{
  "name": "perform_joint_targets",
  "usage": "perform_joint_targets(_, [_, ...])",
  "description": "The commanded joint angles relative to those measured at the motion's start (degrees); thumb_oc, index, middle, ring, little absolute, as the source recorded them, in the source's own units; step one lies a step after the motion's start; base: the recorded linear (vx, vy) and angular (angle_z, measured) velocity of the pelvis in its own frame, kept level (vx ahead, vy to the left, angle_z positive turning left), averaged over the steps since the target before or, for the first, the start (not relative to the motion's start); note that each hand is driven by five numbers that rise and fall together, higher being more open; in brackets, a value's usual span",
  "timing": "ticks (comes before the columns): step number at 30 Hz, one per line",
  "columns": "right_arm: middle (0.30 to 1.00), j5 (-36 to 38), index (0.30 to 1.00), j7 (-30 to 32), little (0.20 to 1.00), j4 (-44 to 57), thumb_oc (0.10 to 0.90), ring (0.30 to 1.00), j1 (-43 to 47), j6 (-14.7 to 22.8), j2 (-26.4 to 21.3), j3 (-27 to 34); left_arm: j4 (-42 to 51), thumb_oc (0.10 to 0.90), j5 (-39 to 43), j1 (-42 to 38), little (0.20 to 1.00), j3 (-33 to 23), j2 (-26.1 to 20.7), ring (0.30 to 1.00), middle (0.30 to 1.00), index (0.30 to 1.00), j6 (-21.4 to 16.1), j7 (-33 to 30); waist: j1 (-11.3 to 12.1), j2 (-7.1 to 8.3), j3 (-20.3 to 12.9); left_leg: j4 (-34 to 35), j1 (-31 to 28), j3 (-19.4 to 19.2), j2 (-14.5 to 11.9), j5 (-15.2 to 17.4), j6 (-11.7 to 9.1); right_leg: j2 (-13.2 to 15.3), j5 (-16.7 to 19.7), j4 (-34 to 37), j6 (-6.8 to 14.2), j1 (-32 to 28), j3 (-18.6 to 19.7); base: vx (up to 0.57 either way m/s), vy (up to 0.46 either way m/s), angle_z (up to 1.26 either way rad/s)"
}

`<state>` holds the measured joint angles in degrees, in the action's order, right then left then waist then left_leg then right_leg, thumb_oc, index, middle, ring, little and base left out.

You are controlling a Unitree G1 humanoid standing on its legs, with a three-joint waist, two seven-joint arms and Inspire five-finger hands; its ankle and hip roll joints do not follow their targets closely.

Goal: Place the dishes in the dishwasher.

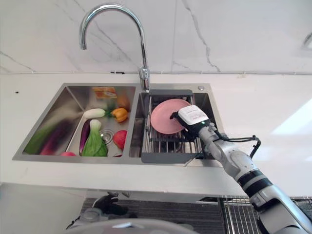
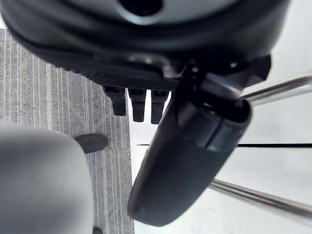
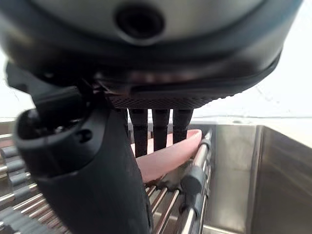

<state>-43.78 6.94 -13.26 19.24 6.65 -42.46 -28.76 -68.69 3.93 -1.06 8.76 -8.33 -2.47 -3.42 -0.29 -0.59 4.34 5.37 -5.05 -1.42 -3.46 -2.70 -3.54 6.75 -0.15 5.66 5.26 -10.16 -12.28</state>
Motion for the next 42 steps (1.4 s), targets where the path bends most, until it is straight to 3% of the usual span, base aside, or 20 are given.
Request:
perform_joint_targets(1, [0.3, -1.0, 0.3, 7.4, 0.3, 2.4, 0.4, 0.3, 7.0, -1.7, 1.6, 4.3, -4.0, 0.8, -2.3, -1.0, 0.9, 3.9, -0.3, 0.9, 0.9, 0.9, -0.8, -1.3, 2.1, 2.86, -0.2, -1.0, -2.9, -2.9, -0.6, 6.7, 0.2, 5.2, -2.1, -1.6, 4.0, 0.5, 2.5, 0.0, 0.007, 0.05])
perform_joint_targets(12, [0.3, 9.3, 0.3, 15.6, 0.3, 17.7, 0.4, 0.3, 0.3, -1.8, 5.6, 16.5, -5.0, 0.8, -0.2, -0.7, 0.9, 2.0, 0.6, 0.9, 0.9, 0.9, 0.6, -3.0, 0.9, 2.49, -0.5, -0.9, -3.8, -3.9, -0.5, 7.0, 0.5, 5.2, -1.9, -1.4, 3.9, 0.4, 3.4, 0.0, 0.0, 0.0])
perform_joint_targets(17, [0.3, 11.1, 0.3, 17.4, 0.3, 30.0, 0.4, 0.3, -4.1, -0.5, 4.4, 24.6, -4.9, 0.8, -2.0, -1.2, 0.9, 1.3, 0.5, 0.9, 0.9, 0.9, 1.0, -3.6, -0.6, 2.42, -0.5, -1.0, -4.0, -4.5, -0.7, 7.0, 0.3, 4.8, -2.0, -1.6, 3.8, 0.9, 4.2, 0.0, -0.001, -0.01])
perform_joint_targets(21, [0.3, 10.8, 0.3, 21.2, 0.3, 38.7, 0.4, 0.3, -9.4, 0.5, 2.6, 36.3, -5.3, 0.8, -3.4, -0.9, 0.9, -0.6, 0.6, 0.9, 0.9, 0.9, 1.1, -3.8, -2.7, 2.37, -0.5, -1.2, -4.1, -5.4, -0.8, 7.4, 0.5, 4.7, -1.7, -1.6, 4.1, 1.6, 5.8, 0.0, 0.007, -0.1])
perform_joint_targets(22, [0.3, 10.1, 0.3, 23.6, 0.3, 40.2, 0.4, 0.3, -12.0, 0.5, 2.0, 42.5, -5.3, 0.8, -4.1, -0.4, 0.9, -0.8, 0.7, 0.9, 0.9, 0.9, 1.0, -3.5, -3.5, 2.32, -0.6, -1.1, -4.5, -6.0, -0.7, 7.8, 0.7, 4.6, -1.5, -1.7, 4.4, 2.2, 6.7, 0.04, 0.025, -0.24])
perform_joint_targets(25, [0.3, 9.3, 0.3, 26.4, 0.3, 40.5, 0.4, 0.3, -16.1, -0.4, 1.3, 50.6, -5.4, 0.8, -5.5, 0.2, 0.9, -1.0, 0.9, 0.9, 0.9, 0.9, 0.9, -3.2, -4.4, 2.24, -0.7, -0.8, -4.7, -6.9, -0.7, 7.9, 0.9, 4.6, -1.2, -2.0, 4.7, 3.0, 7.8, 0.01, 0.02, -0.23])
perform_joint_targets(28, [0.3, 8.7, 0.3, 29.8, 0.3, 38.3, 0.4, 0.3, -20.6, -2.4, 0.9, 60.2, -5.5, 0.8, -7.1, 0.6, 0.9, -1.1, 1.0, 0.9, 0.9, 0.9, 0.5, -2.4, -6.2, 2.29, -0.8, -0.6, -4.9, -7.8, -0.5, 8.3, 1.1, 4.5, -0.8, -2.1, 5.1, 3.9, 9.0, 0.01, 0.022, -0.22])
perform_joint_targets(29, [0.3, 8.8, 0.3, 29.9, 0.3, 38.5, 0.4, 0.3, -21.1, -2.4, 0.9, 60.6, -5.6, 0.8, -7.1, 0.6, 0.9, -0.7, 1.1, 0.9, 0.9, 0.9, 0.5, -2.3, -5.8, 2.23, -0.9, -0.6, -4.8, -7.9, -0.5, 8.3, 1.1, 4.5, -0.8, -2.1, 5.1, 4.0, 9.1, 0.0, 0.046, -0.21])
perform_joint_targets(30, [0.3, 7.7, 0.3, 32.2, 0.3, 34.1, 0.4, 0.3, -24.8, -5.1, 0.1, 65.8, -5.3, 0.8, -7.6, 0.9, 0.9, -1.2, 1.1, 0.9, 0.9, 0.9, 0.3, -2.3, -7.0, 2.29, -0.7, -0.6, -5.1, -8.4, -0.2, 8.7, 1.5, 4.7, -0.6, -2.9, 5.4, 4.6, 10.2, -0.03, 0.059, -0.21])
perform_joint_targets(32, [0.3, 7.5, 0.3, 33.2, 0.3, 29.4, 0.4, 0.3, -27.9, -7.3, 0.7, 68.6, -4.8, 0.8, -7.5, 0.9, 0.9, -1.7, 1.2, 0.9, 0.9, 0.9, 0.1, -2.4, -8.4, 2.26, -0.2, -0.5, -5.2, -8.7, 0.1, 9.0, 2.0, 4.9, -0.2, -4.2, 5.7, 5.6, 11.5, -0.02, 0.085, -0.22])
perform_joint_targets(36, [0.3, 7.9, 0.3, 35.3, 0.3, 21.4, 0.4, 0.3, -32.4, -9.2, 2.7, 69.4, -4.2, 0.8, -7.6, 0.7, 0.9, -2.1, 1.2, 0.9, 0.9, 0.9, -0.4, -2.5, -10.5, 2.46, 2.4, -0.4, -4.5, -9.8, 1.0, 9.3, 3.3, 4.7, 0.9, -8.6, 6.9, 11.0, 15.5, -0.08, 0.12, -0.32])
perform_joint_targets(40, [0.3, 14.4, 0.3, 41.0, 0.3, 11.5, 0.4, 0.3, -31.4, -9.2, 7.3, 66.6, -4.7, 0.8, -6.8, -0.6, 0.9, -1.0, 0.9, 0.9, 0.9, 0.9, -0.5, -3.5, -11.7, 3.66, 6.0, -0.4, -1.2, -12.1, 2.4, 8.8, 4.2, 5.1, 6.1, -6.5, 8.4, 16.0, 18.6, -0.23, 0.12, -0.59])
perform_joint_targets(41, [0.3, 14.7, 0.3, 42.2, 0.3, 9.1, 0.4, 0.3, -31.3, -9.7, 7.6, 65.3, -4.8, 0.8, -6.5, -1.1, 0.9, -0.6, 0.6, 0.9, 0.9, 0.9, -0.6, -3.7, -11.8, 3.89, 6.9, -0.4, 0.0, -13.2, 2.4, 9.0, 4.2, 5.2, 7.9, -6.2, 8.9, 17.8, 17.9, -0.38, 0.063, -0.88])
perform_joint_targets(42, [0.3, 14.4, 0.3, 41.8, 0.3, 6.0, 0.4, 0.3, -31.6, -9.6, 8.0, 61.2, -4.8, 0.8, -6.1, -1.4, 0.9, -1.3, -0.2, 0.9, 0.9, 0.9, -0.4, -4.1, -9.8, 3.37, 7.0, -0.4, 2.4, -16.7, 1.1, 7.8, 3.9, 6.0, 6.4, -5.2, 8.4, 19.1, 10.4, -0.27, 0.044, -1.01])
